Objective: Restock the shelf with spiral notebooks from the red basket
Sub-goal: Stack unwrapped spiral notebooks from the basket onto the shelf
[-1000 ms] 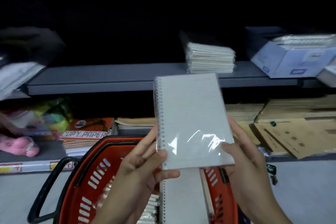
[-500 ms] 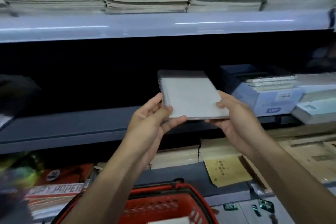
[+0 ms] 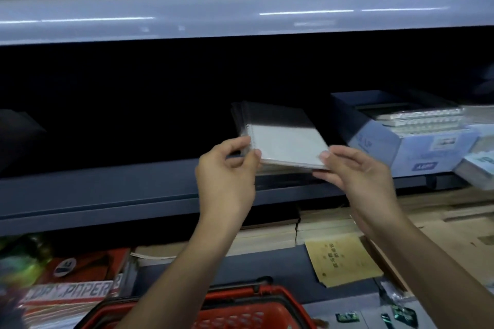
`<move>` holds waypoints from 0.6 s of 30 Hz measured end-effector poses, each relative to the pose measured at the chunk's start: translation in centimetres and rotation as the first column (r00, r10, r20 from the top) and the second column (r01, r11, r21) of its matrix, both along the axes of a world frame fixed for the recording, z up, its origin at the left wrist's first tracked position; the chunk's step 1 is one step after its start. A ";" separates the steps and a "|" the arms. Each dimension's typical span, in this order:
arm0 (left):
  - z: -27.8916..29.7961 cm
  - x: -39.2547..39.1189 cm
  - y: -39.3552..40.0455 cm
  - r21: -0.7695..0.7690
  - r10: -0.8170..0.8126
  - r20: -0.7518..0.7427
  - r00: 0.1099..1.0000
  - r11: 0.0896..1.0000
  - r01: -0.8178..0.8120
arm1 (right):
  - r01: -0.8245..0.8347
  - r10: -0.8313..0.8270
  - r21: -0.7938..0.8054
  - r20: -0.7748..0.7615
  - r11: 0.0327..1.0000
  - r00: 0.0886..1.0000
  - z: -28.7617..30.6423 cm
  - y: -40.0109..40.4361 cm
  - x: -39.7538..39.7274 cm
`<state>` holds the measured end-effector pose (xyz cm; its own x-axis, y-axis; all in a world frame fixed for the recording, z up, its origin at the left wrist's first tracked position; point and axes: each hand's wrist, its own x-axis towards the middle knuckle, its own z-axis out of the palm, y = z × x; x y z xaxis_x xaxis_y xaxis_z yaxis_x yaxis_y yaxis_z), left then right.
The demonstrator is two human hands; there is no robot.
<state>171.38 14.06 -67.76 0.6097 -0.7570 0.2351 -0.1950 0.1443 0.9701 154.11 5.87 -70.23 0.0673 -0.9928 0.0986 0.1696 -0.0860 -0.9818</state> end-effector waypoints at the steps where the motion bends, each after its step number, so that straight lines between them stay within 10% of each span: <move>1: -0.1 0.0 -0.3 -0.009 0.023 0.004 1.000 1.000 -0.023 | -0.012 0.012 -0.028 -0.024 1.000 1.000 0.1 -0.3 0.2; 18: -0.3 2.0 -5.4 -0.070 0.148 0.069 0.987 0.987 -0.143 | 0.058 -0.063 -0.035 -0.171 0.998 0.983 -0.2 -5.8 3.4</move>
<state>173.37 8.69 -68.03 0.6913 -0.6434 0.3289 -0.2889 0.1710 0.9419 157.47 0.09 -70.38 0.0260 -0.9924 0.1206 -0.0074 -0.1209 -0.9926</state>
